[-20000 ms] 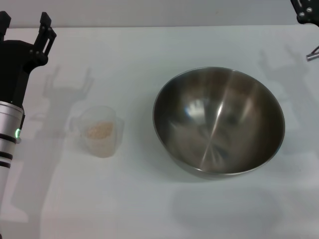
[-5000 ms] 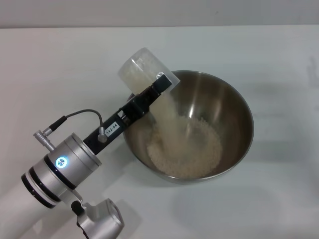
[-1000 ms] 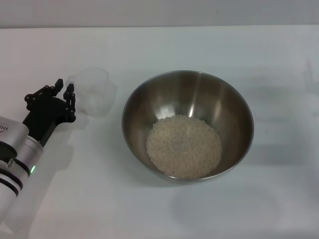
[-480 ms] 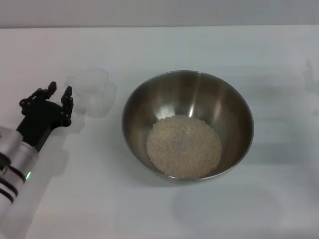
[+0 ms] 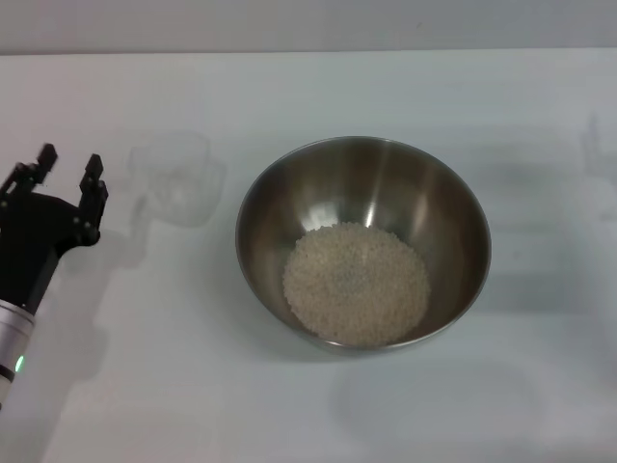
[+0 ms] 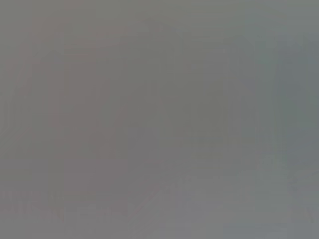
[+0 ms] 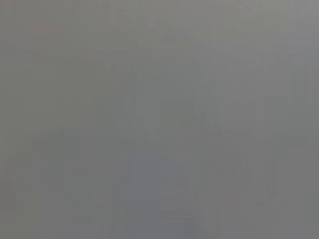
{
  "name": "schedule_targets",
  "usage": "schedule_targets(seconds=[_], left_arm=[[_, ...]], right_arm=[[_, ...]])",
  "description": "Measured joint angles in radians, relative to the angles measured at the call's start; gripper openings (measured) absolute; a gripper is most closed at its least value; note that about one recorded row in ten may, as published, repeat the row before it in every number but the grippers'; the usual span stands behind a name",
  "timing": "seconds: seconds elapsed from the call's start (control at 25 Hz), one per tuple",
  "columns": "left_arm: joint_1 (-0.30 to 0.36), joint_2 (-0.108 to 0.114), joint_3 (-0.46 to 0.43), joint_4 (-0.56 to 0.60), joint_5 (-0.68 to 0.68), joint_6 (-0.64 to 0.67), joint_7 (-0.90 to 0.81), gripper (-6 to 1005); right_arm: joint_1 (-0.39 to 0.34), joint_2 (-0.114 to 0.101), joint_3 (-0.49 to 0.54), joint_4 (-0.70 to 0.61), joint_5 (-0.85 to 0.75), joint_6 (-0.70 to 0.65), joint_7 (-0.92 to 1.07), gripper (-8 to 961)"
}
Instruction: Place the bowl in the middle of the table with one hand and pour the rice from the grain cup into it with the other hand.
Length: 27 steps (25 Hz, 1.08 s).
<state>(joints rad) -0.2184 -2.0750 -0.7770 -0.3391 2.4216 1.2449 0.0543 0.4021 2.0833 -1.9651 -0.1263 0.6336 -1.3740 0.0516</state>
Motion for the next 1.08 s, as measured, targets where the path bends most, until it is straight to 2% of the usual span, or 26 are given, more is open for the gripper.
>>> schedule_targets(seconds=[0.16,0.36,0.56,1.0,1.08], left_arm=[[0.001,-0.002,-0.007,-0.007,-0.002,0.043,-0.014,397],[-0.024,-0.003,-0.037,-0.01,-0.005,0.064,-0.093,639],[-0.045,-0.003,-0.054,-0.01,-0.007,0.062,-0.157,768],[-0.058,-0.002,-0.059,-0.001,-0.01,0.057,-0.158,768],[-0.058,-0.002,-0.06,0.0,-0.016,0.057,-0.158,768]], right_arm=[[-0.001,0.003,-0.046,-0.008,0.0,0.008,0.003,500],[-0.005,0.005,-0.121,-0.013,0.0,0.011,0.008,500],[-0.015,0.007,-0.135,-0.027,0.0,0.003,0.043,500],[-0.007,0.004,-0.128,-0.025,0.005,0.022,0.06,702],[-0.006,0.003,-0.128,-0.026,0.005,0.024,0.046,702]])
